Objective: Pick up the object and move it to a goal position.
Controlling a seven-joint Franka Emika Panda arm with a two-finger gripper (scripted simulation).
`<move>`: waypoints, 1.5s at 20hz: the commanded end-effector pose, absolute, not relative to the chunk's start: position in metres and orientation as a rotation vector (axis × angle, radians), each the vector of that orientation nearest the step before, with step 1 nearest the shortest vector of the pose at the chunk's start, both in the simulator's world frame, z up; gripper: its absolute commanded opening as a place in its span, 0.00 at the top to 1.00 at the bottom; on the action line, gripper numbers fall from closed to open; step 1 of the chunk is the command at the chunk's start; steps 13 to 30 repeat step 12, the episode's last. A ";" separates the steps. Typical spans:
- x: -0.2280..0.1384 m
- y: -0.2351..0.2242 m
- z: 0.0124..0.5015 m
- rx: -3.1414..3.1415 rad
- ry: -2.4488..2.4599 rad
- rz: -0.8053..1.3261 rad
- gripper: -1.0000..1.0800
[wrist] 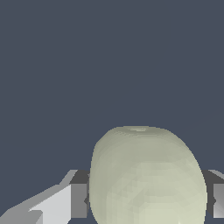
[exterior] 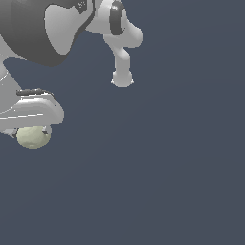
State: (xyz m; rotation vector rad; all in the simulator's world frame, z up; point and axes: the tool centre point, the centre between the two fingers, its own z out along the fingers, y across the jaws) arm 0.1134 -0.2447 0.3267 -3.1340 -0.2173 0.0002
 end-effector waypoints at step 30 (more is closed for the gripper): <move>0.117 -0.248 0.331 -3.134 -0.218 0.000 1.00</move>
